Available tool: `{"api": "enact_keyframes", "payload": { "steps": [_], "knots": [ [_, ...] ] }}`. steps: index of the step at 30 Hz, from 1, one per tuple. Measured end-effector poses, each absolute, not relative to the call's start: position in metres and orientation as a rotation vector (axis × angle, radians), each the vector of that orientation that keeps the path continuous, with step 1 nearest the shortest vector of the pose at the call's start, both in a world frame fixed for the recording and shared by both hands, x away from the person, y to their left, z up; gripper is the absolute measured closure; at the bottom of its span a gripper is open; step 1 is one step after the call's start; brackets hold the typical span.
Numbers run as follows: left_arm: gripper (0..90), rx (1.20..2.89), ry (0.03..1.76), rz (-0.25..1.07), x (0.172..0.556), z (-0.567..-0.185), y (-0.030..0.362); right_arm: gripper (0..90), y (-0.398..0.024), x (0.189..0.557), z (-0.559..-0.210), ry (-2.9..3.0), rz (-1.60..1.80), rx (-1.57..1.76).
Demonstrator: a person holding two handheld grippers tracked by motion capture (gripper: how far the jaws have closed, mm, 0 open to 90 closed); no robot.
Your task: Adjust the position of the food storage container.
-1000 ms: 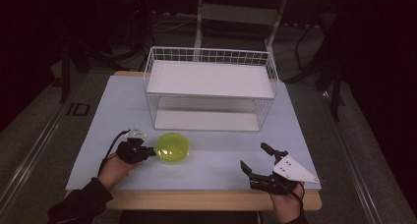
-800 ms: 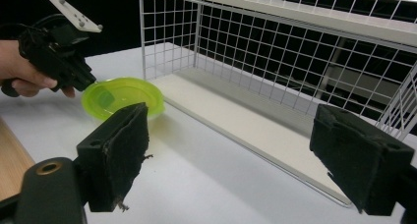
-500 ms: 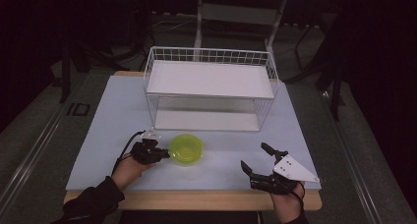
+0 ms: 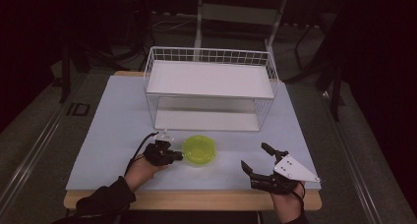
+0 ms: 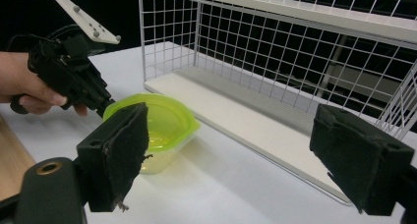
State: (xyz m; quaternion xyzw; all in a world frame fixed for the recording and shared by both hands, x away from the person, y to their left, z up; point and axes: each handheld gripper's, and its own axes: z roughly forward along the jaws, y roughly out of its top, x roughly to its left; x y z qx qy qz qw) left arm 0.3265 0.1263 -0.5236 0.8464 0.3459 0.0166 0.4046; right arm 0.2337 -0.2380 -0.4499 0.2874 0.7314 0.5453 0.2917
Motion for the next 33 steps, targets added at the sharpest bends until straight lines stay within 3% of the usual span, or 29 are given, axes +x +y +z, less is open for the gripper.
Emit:
{"api": "enact_keyframes", "payload": {
  "steps": [14, 24, 29, 33],
  "knots": [
    [90.0, 2.155, 0.873, 0.058, 0.332, -0.528, 0.114, 14.6, -0.238, 0.233, -0.450, 1.956, 1.451, 0.767],
    [89.7, 2.108, 0.899, 0.168, 0.321, -0.504, 0.152, 14.6, -0.237, 0.235, -0.452, 1.978, 1.441, 0.789],
    [78.5, 2.024, 0.873, 0.183, 0.308, -0.490, 0.170, 14.6, -0.235, 0.235, -0.452, 1.991, 1.431, 0.790],
    [58.1, 1.967, 0.849, 0.188, 0.297, -0.480, 0.178, 14.5, -0.232, 0.239, -0.454, 2.041, 1.417, 0.806]
  ]
}}
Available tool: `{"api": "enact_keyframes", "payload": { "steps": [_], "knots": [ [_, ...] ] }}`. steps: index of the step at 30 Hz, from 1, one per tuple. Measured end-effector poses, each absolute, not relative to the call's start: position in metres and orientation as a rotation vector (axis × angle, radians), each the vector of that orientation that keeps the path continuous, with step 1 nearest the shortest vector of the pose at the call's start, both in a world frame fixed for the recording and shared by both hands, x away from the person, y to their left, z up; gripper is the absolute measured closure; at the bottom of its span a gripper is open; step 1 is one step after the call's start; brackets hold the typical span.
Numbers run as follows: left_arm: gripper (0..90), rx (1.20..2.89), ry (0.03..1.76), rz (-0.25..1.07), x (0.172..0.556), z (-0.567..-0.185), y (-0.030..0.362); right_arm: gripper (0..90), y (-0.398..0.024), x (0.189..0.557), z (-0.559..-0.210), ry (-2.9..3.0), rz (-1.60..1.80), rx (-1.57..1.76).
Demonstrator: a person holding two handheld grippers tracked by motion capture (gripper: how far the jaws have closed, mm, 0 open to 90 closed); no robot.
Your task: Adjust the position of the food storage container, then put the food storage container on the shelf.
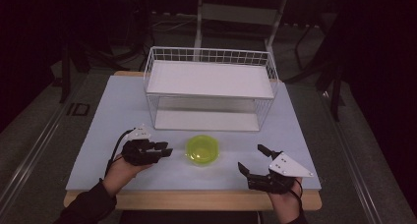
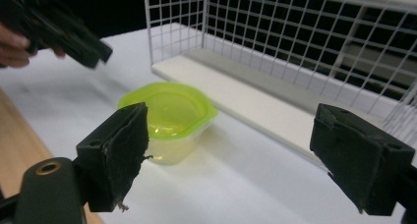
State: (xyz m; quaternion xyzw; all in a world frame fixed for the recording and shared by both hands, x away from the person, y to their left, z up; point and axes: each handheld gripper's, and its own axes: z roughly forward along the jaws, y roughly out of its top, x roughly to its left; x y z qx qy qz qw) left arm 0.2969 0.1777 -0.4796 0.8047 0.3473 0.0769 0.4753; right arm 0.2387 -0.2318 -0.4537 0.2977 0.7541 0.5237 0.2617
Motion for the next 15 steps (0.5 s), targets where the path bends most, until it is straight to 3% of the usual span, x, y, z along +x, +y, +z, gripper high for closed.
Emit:
{"api": "enact_keyframes", "payload": {
  "steps": [4, 15],
  "knots": [
    [36.4, 1.917, 0.810, 0.187, 0.287, -0.470, 0.181, 14.4, -0.228, 0.241, -0.451, 2.062, 1.401, 0.807],
    [22.1, 1.916, 0.725, 0.191, 0.275, -0.454, 0.169, 12.3, -0.213, 0.250, -0.440, 2.099, 1.374, 0.693]
  ]
}}
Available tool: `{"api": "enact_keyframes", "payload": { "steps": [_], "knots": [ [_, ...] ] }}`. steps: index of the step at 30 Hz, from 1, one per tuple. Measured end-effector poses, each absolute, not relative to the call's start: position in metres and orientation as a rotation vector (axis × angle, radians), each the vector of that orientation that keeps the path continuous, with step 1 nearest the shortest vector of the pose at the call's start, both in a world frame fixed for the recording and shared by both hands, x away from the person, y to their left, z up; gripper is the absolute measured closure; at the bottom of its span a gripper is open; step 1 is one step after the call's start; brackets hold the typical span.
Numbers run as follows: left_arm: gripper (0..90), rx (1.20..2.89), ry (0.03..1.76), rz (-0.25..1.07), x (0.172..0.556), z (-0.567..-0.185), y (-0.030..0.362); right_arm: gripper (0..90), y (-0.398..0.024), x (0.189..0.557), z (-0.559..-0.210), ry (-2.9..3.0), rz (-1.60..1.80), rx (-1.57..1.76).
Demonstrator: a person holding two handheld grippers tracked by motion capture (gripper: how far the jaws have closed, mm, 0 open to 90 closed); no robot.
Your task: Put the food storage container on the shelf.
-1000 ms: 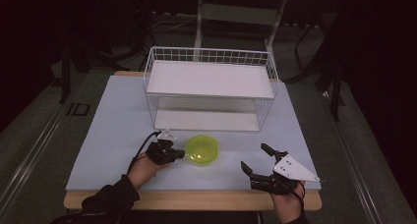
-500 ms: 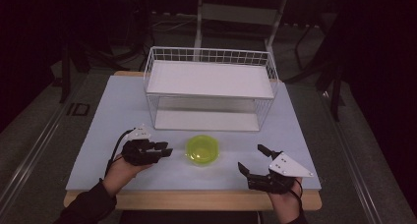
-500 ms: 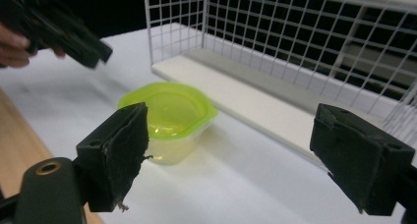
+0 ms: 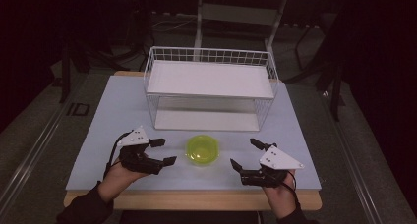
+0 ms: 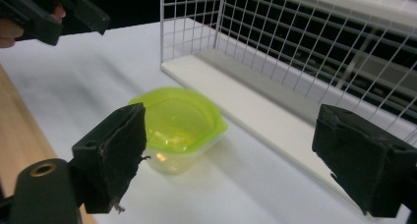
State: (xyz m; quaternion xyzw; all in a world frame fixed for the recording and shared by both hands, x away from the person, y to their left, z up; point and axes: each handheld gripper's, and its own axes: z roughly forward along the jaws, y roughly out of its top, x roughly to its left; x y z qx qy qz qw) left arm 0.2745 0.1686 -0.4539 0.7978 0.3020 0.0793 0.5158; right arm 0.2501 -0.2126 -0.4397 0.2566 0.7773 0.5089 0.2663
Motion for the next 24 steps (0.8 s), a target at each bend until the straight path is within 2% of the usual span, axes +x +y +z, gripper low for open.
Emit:
{"api": "enact_keyframes", "payload": {
  "steps": [9, 16, 20, 24],
  "knots": [
    [22.1, 1.896, 0.714, 0.195, 0.278, -0.443, 0.157, 10.8, -0.197, 0.265, -0.430, 2.170, 1.352, 0.716],
    [23.7, 1.875, 0.836, 0.191, 0.288, -0.448, 0.150, 10.9, -0.188, 0.281, -0.433, 2.212, 1.370, 0.765],
    [24.4, 1.878, 0.895, 0.173, 0.296, -0.457, 0.143, 15.8, -0.184, 0.291, -0.438, 2.242, 1.342, 0.796],
    [30.5, 1.888, 0.951, 0.176, 0.303, -0.468, 0.137, 20.4, -0.179, 0.302, -0.445, 2.256, 1.329, 0.843]
  ]
}}
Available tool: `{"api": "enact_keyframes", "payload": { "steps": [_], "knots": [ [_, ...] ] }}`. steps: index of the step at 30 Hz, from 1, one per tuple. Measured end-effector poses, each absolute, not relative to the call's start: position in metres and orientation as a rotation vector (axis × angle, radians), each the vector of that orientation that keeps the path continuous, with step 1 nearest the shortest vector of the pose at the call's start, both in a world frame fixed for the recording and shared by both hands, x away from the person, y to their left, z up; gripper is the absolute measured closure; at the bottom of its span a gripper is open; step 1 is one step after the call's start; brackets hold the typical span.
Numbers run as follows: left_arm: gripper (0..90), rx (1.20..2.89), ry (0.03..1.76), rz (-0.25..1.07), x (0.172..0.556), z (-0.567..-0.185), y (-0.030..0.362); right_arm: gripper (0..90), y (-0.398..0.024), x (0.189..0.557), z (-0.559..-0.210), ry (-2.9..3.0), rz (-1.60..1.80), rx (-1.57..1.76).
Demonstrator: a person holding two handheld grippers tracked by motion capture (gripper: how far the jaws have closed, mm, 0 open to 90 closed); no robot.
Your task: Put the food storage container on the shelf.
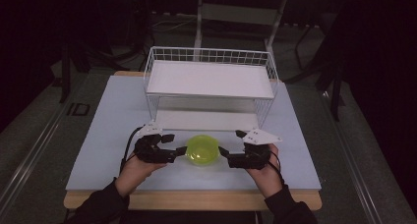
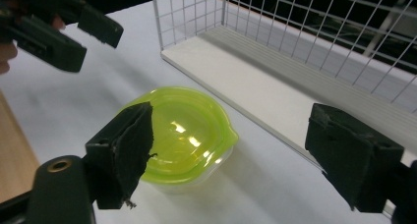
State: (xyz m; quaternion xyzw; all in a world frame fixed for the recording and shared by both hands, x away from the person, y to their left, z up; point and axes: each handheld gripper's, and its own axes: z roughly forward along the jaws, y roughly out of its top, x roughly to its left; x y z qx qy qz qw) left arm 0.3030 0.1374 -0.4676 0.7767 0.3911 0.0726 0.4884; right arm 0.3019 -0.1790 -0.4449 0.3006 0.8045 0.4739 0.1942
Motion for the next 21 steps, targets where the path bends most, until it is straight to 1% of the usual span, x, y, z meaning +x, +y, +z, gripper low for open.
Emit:
{"api": "enact_keyframes", "payload": {
  "steps": [8, 14, 15, 18, 19, 21],
  "knots": [
    [38.4, 1.905, 1.035, 0.160, 0.315, -0.486, 0.129, 24.0, -0.163, 0.319, -0.463, 2.295, 1.265, 0.872],
    [41.0, 1.916, 1.074, 0.135, 0.319, -0.497, 0.125, 25.3, -0.158, 0.325, -0.476, 2.316, 1.254, 0.918],
    [41.4, 1.916, 1.088, 0.121, 0.321, -0.500, 0.124, 28.4, -0.159, 0.325, -0.481, 2.328, 1.254, 0.927],
    [44.3, 1.912, 1.091, 0.112, 0.322, -0.502, 0.124, 28.4, -0.159, 0.327, -0.484, 2.341, 1.245, 0.930],
    [47.4, 1.914, 1.089, 0.104, 0.322, -0.503, 0.123, 28.6, -0.159, 0.327, -0.485, 2.340, 1.244, 0.935],
    [48.3, 1.908, 1.091, 0.093, 0.322, -0.505, 0.123, 28.6, -0.158, 0.327, -0.488, 2.353, 1.243, 0.938]
  ]
}}
